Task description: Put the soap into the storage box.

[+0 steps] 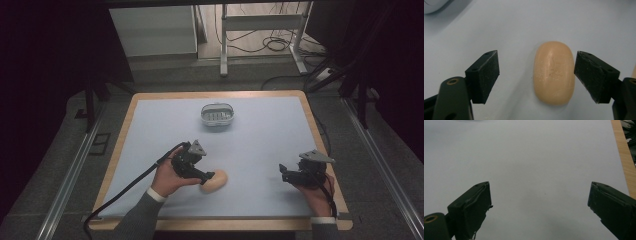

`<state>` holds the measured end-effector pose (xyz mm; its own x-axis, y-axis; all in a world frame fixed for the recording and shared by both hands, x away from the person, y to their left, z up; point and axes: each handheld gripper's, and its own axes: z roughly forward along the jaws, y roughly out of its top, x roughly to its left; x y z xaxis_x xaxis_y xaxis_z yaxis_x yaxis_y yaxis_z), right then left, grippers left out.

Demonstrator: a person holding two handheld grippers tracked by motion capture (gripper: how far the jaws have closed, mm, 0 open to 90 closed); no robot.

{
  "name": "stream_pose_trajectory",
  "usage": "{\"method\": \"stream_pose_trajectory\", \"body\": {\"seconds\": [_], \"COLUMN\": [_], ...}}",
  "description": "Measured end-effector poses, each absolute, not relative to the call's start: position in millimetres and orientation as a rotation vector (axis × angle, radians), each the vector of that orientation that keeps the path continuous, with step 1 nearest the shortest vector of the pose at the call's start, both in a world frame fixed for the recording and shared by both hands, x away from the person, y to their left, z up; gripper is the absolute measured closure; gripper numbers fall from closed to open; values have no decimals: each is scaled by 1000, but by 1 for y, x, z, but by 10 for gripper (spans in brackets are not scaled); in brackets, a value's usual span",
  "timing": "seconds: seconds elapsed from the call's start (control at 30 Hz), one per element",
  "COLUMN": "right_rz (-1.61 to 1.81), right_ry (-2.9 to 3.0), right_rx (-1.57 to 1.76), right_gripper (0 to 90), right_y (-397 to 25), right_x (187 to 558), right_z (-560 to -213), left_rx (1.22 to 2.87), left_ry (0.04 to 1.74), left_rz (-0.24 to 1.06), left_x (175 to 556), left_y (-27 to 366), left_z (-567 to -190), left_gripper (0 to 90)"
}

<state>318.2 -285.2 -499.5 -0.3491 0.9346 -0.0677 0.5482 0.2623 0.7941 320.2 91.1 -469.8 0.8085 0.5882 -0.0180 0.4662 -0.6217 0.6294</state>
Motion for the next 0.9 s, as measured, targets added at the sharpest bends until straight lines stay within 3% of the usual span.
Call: {"method": "stream_pose_trajectory", "body": {"seconds": [0.9], "right_rz": [911], "right_ry": [2008], "right_rx": [1344], "right_gripper": [48], "right_y": [-285], "right_x": [320], "right_z": [-503], "left_rx": [2499], "left_ry": [740], "left_rz": [135], "left_x": [323], "left_y": [58], "left_z": [-509], "left_gripper": [213]}}
